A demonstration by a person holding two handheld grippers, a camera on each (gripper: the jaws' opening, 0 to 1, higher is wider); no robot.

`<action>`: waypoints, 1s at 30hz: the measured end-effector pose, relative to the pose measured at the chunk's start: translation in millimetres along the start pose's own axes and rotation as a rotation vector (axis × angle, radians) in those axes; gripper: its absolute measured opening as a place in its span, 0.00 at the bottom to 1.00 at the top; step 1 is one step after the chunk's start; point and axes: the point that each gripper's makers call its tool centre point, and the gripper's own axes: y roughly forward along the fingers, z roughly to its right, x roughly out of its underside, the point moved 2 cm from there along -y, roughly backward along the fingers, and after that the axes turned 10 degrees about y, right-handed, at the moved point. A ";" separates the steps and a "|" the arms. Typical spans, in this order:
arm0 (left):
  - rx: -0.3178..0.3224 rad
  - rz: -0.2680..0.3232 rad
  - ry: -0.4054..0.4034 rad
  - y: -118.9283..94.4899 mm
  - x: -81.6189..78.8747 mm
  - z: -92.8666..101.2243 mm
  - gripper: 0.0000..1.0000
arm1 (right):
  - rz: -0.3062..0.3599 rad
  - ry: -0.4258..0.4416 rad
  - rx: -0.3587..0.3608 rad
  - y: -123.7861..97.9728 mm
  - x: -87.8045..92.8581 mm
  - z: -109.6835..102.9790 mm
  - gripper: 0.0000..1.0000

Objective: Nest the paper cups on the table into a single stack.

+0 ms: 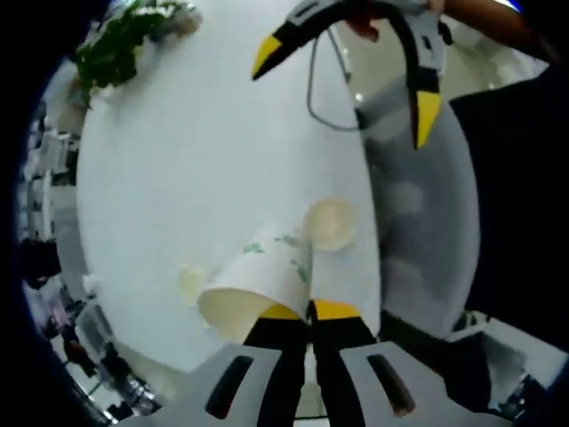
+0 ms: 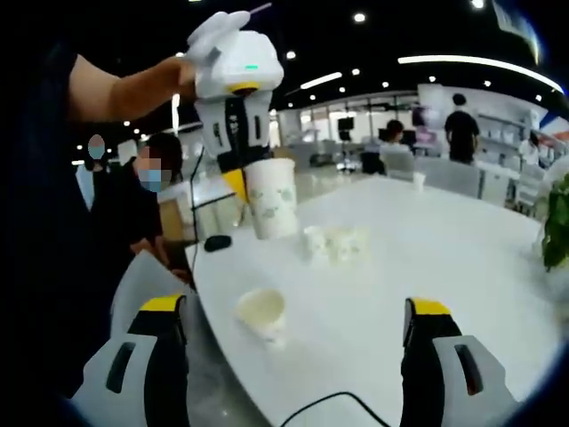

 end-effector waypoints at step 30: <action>0.045 -0.041 -0.105 24.9 -12.9 11.7 0.00 | -0.081 -0.078 0.045 -32.3 5.8 5.9 1.00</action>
